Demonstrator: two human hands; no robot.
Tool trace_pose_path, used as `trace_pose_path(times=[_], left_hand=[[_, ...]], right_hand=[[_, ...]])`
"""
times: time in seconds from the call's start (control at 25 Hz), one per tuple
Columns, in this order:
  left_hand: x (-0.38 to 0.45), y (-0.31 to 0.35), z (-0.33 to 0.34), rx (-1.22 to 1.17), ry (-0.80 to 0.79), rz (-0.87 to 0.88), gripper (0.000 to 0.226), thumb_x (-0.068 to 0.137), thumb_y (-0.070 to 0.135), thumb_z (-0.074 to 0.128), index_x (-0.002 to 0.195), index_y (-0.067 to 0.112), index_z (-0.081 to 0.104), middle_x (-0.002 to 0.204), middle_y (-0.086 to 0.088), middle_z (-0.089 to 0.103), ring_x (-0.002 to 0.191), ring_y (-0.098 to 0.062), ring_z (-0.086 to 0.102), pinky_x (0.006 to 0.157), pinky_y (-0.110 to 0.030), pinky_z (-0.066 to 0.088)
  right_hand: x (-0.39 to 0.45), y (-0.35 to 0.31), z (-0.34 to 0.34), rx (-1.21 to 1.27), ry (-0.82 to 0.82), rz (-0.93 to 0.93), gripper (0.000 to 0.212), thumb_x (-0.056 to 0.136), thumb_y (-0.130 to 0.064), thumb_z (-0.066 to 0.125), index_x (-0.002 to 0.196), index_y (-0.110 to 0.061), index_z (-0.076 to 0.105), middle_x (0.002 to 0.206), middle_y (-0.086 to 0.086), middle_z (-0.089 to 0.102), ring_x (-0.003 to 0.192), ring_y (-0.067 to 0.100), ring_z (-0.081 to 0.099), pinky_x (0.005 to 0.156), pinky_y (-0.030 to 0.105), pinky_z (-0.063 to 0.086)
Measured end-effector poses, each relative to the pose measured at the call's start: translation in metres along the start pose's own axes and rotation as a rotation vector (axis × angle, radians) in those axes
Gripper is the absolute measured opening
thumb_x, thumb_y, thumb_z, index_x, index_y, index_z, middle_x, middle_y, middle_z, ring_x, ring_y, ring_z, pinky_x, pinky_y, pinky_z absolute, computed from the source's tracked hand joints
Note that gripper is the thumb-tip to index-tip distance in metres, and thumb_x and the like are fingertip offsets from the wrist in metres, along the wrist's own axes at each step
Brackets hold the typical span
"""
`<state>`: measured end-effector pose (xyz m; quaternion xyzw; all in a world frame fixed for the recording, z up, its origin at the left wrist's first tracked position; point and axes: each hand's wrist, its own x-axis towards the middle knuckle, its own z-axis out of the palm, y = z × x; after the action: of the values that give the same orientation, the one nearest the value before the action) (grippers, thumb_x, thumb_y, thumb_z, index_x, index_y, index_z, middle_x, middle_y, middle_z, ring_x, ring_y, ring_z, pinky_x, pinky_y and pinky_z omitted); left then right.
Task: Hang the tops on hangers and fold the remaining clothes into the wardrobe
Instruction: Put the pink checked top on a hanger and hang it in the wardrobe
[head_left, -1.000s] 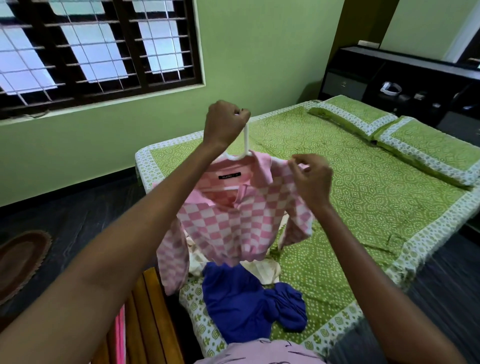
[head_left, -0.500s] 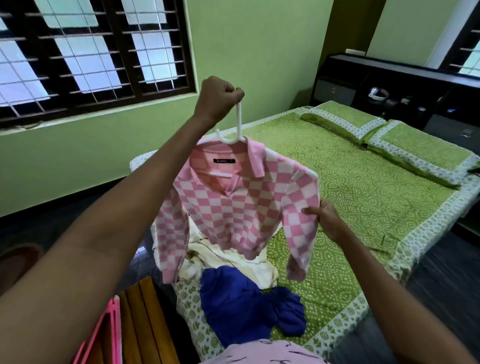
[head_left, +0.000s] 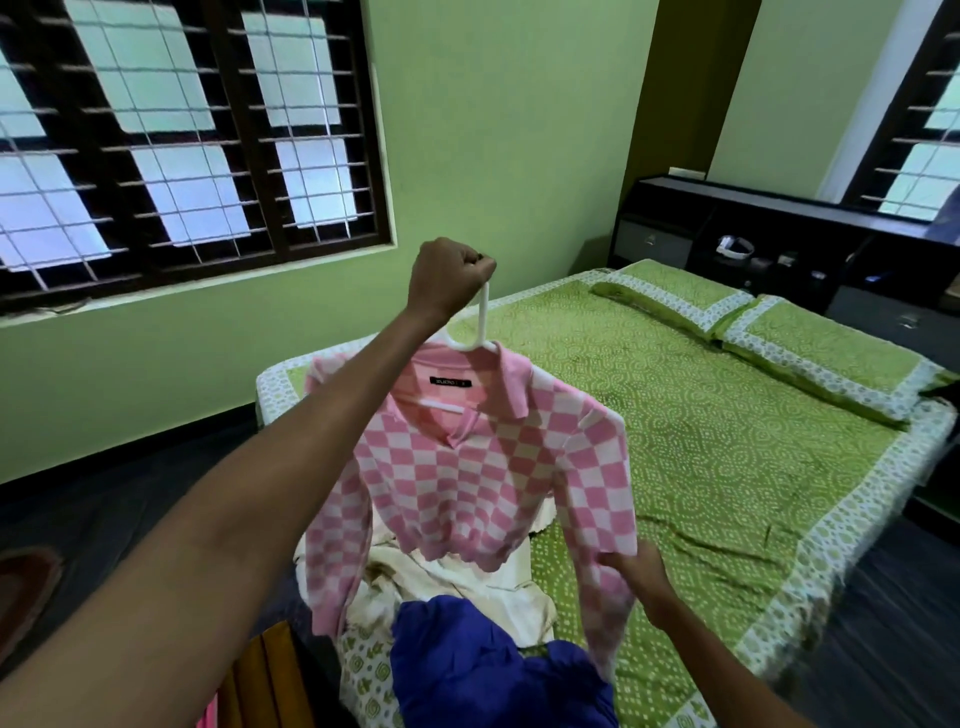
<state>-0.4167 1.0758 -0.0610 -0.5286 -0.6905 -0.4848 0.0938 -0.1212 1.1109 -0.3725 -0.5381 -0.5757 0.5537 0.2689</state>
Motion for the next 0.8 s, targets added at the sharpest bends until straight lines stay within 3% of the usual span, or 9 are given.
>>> trace_pose_path(times=[0.12,0.24,0.32,0.4,0.48,0.56,0.64,0.72,0.8], left_hand=[[0.017,0.013,-0.011,0.02,0.053,0.054,0.029,0.066,0.023,0.05,0.041,0.008,0.043,0.037,0.002,0.017,0.046,-0.015,0.026,0.045,-0.024,0.018],[0.029,0.021,-0.018,0.037,0.112,0.105,0.031,0.068,0.021,0.05,0.042,0.01,0.038,0.038,0.005,0.012,0.044,-0.016,0.019,0.044,-0.025,0.017],[0.033,0.023,-0.017,0.03,0.126,0.137,0.033,0.07,0.019,0.051,0.041,0.011,0.036,0.038,0.003,0.013,0.044,-0.017,0.018,0.044,-0.025,0.017],[0.034,0.023,-0.013,0.018,0.125,0.154,0.036,0.07,0.017,0.051,0.041,0.013,0.029,0.041,-0.001,0.013,0.048,-0.018,0.019,0.045,-0.026,0.016],[0.031,0.024,-0.007,0.0,0.101,0.148,0.041,0.07,0.017,0.05,0.04,0.017,0.023,0.041,0.002,0.011,0.05,-0.018,0.019,0.045,-0.026,0.015],[0.026,0.024,0.001,-0.011,0.071,0.14,0.044,0.07,0.019,0.05,0.039,0.02,0.018,0.041,0.002,0.011,0.05,-0.018,0.019,0.046,-0.027,0.015],[0.02,0.028,0.01,-0.023,0.021,0.128,0.044,0.069,0.021,0.049,0.039,0.021,0.018,0.042,-0.001,0.012,0.05,-0.019,0.018,0.048,-0.028,0.018],[0.017,0.035,0.017,-0.023,-0.052,0.088,0.041,0.069,0.023,0.048,0.039,0.02,0.02,0.042,-0.002,0.015,0.048,-0.019,0.016,0.05,-0.03,0.02],[0.016,0.037,0.017,-0.041,-0.151,-0.005,0.041,0.071,0.026,0.05,0.038,0.016,0.028,0.04,-0.002,0.022,0.042,-0.016,0.02,0.05,-0.029,0.023]], right_hand=[[0.005,0.007,-0.01,0.169,-0.05,0.15,0.053,0.048,-0.01,0.073,0.099,0.004,0.065,0.086,0.015,0.067,0.074,0.026,0.06,0.061,0.031,0.048],[0.011,0.011,-0.011,-0.018,-0.005,0.214,0.054,0.055,-0.005,0.078,0.104,0.009,0.062,0.085,0.015,0.064,0.071,0.025,0.059,0.057,0.03,0.049],[0.011,-0.005,-0.002,-0.219,0.123,0.182,0.066,0.059,-0.011,0.083,0.116,0.006,0.054,0.104,0.02,0.061,0.09,0.032,0.059,0.072,0.04,0.052],[0.005,-0.048,0.011,-0.298,0.366,-0.052,0.072,0.068,-0.02,0.081,0.124,0.004,0.044,0.122,0.023,0.05,0.113,0.037,0.049,0.092,0.045,0.043],[-0.012,-0.12,0.024,-0.204,0.547,-0.443,0.071,0.072,-0.033,0.077,0.123,0.004,0.043,0.122,0.02,0.048,0.114,0.031,0.046,0.093,0.04,0.039],[-0.025,-0.19,0.036,-0.147,0.59,-0.825,0.071,0.07,-0.042,0.072,0.119,0.002,0.046,0.116,0.014,0.051,0.107,0.018,0.045,0.09,0.031,0.038],[-0.03,-0.247,0.047,-0.222,0.392,-1.025,0.069,0.072,-0.038,0.076,0.121,-0.001,0.046,0.117,0.012,0.053,0.105,0.014,0.047,0.091,0.029,0.04],[-0.035,-0.294,0.056,-0.319,0.021,-0.922,0.066,0.076,-0.034,0.076,0.125,-0.004,0.043,0.115,0.008,0.056,0.098,0.013,0.053,0.084,0.029,0.047],[-0.037,-0.324,0.063,-0.242,-0.213,-0.789,0.039,0.086,-0.024,0.066,0.115,-0.007,0.046,0.094,0.004,0.06,0.077,0.011,0.057,0.068,0.025,0.049]])
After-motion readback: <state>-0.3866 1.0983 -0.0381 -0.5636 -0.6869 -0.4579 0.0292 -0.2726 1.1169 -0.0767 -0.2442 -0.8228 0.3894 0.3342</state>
